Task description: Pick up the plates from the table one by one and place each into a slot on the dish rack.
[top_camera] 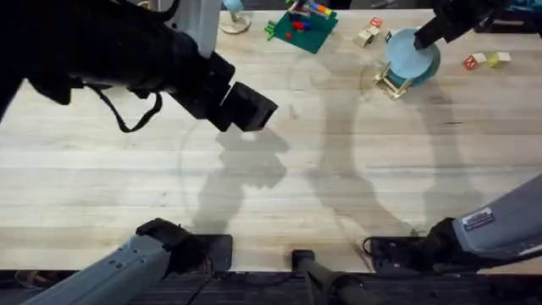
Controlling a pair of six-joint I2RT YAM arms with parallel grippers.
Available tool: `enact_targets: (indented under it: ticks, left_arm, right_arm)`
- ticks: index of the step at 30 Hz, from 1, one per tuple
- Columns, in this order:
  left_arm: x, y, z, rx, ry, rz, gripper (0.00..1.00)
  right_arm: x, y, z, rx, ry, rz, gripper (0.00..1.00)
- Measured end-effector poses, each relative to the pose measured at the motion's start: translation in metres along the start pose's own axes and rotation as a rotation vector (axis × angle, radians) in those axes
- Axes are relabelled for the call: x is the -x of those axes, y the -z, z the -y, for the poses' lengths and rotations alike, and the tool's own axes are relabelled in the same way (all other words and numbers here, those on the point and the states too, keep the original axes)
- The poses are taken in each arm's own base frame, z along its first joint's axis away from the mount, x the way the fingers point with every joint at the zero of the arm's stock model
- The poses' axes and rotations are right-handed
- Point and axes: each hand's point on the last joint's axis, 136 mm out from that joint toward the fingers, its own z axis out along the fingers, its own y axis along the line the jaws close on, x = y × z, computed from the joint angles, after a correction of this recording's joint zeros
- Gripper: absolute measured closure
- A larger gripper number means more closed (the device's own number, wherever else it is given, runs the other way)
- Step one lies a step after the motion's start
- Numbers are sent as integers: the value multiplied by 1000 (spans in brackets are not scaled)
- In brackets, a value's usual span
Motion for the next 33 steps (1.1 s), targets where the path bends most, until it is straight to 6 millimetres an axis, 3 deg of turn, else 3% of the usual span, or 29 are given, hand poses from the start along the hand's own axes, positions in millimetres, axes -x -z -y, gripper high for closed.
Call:
enact_targets:
  ticks: [5,15,24,33]
  left_arm:
    - [0,0,0,0,0,0,6]
    - [0,0,0,0,0,0,6]
    - [0,0,0,0,0,0,7]
    - [0,0,0,0,0,0,6]
  right_arm:
    - [0,0,0,0,0,0,964]
    - [0,0,0,0,-2,0,830]
    - [-4,0,-3,13,-5,-17,785]
    - [-4,6,-11,22,-25,-21,614]
